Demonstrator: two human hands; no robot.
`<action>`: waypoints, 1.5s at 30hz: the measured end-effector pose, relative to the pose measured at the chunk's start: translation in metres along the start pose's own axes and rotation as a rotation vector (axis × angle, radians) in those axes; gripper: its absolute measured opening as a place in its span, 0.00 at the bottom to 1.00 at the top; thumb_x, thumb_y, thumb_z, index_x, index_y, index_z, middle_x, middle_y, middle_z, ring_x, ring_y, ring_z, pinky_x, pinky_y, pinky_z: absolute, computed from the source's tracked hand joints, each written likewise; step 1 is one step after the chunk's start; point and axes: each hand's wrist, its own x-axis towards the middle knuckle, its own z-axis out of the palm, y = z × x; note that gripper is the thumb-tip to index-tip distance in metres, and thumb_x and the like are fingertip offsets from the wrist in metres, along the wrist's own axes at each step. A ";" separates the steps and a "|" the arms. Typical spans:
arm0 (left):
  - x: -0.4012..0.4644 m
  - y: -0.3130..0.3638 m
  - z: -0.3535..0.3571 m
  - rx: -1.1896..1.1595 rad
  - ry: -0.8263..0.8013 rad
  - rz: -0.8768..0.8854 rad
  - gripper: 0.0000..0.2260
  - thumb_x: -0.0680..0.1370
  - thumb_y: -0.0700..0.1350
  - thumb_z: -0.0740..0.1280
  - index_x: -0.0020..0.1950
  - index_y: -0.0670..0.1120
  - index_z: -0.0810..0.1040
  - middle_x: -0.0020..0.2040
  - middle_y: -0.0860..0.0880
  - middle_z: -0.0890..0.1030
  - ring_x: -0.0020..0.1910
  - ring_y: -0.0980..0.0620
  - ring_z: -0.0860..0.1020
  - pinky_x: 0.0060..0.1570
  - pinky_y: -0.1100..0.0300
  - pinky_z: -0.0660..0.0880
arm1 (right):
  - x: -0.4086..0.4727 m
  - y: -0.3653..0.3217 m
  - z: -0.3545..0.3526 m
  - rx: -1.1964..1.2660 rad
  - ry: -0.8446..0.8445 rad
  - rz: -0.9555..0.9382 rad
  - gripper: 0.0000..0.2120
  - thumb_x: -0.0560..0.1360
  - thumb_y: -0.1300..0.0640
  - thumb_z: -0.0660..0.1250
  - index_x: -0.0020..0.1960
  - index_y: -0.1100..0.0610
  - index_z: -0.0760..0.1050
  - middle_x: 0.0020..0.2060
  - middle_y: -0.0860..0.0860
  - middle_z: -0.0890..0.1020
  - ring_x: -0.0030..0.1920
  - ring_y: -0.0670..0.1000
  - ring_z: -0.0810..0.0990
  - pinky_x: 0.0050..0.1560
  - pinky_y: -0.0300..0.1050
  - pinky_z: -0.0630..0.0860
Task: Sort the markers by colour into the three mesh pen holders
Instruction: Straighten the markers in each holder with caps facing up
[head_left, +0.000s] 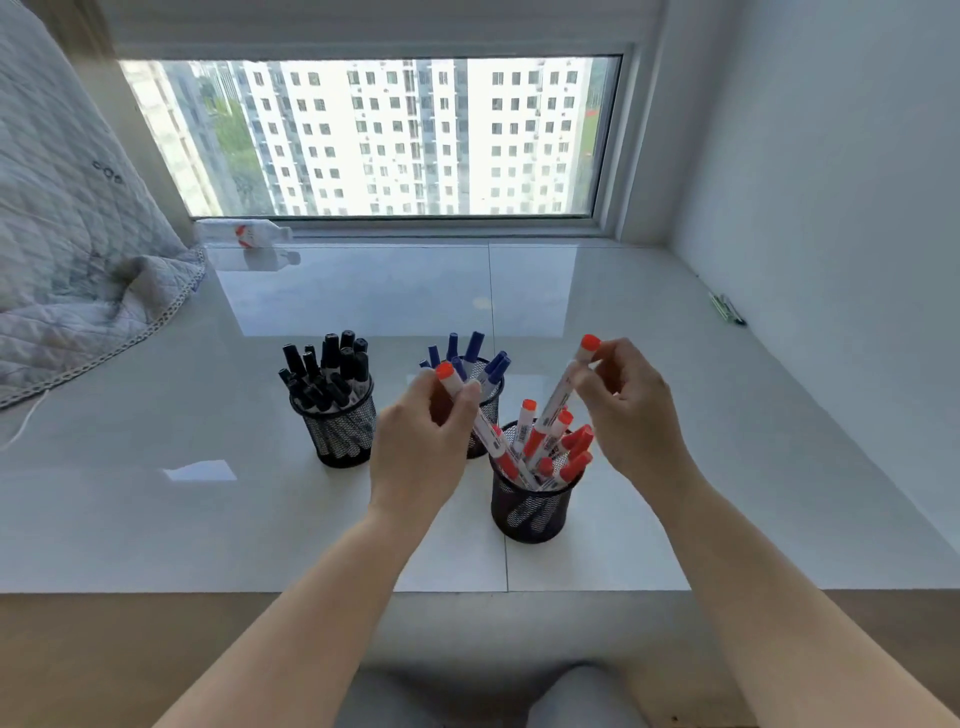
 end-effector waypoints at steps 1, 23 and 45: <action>0.002 0.000 -0.003 -0.060 0.031 -0.026 0.11 0.74 0.56 0.63 0.38 0.51 0.76 0.27 0.55 0.73 0.28 0.59 0.71 0.30 0.69 0.66 | 0.002 -0.002 -0.002 0.090 0.019 0.039 0.07 0.75 0.57 0.61 0.39 0.49 0.69 0.28 0.46 0.71 0.25 0.40 0.68 0.28 0.30 0.66; 0.001 -0.002 0.000 -1.077 -0.242 -0.854 0.06 0.78 0.47 0.63 0.49 0.46 0.77 0.36 0.54 0.83 0.29 0.61 0.78 0.30 0.66 0.76 | -0.007 0.015 -0.004 0.571 0.011 0.395 0.08 0.75 0.64 0.64 0.53 0.55 0.70 0.42 0.53 0.84 0.46 0.51 0.81 0.53 0.47 0.77; -0.023 -0.024 0.027 -0.307 -0.147 -0.255 0.06 0.75 0.52 0.67 0.38 0.60 0.76 0.37 0.55 0.83 0.42 0.52 0.83 0.49 0.48 0.78 | -0.019 0.034 0.005 -0.391 -0.047 -0.037 0.06 0.72 0.55 0.69 0.45 0.57 0.77 0.37 0.50 0.78 0.41 0.51 0.74 0.41 0.41 0.68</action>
